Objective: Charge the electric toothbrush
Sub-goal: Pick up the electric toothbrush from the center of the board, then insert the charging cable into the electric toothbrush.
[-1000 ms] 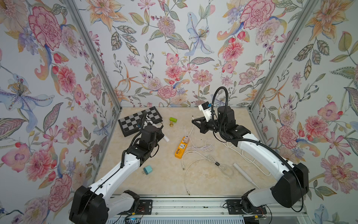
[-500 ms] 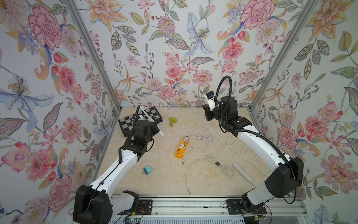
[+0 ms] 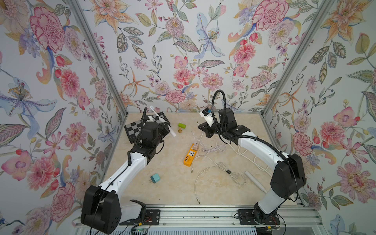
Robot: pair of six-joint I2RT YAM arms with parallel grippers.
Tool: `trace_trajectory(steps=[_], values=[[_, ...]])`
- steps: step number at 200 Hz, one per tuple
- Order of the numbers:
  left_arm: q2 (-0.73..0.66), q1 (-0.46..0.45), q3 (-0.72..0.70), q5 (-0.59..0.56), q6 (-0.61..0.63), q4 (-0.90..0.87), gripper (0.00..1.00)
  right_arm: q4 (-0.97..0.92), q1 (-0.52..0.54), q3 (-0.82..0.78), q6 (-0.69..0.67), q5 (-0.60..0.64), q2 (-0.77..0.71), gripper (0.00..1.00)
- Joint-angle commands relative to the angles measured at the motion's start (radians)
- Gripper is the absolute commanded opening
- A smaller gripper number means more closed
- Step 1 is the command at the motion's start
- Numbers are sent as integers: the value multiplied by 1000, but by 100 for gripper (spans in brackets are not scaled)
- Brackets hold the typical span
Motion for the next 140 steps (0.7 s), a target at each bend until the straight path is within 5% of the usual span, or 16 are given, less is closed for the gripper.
trace_trajectory(steps=[1,67,140], values=[[13,11,36,49,-66,111,0,2,44,-20,63,-163,14,0],[17,8,5,59,-222,182,0,11,146,28,153,-45,103,0],[11,-12,8,15,-177,171,0,47,158,78,237,-104,131,0]])
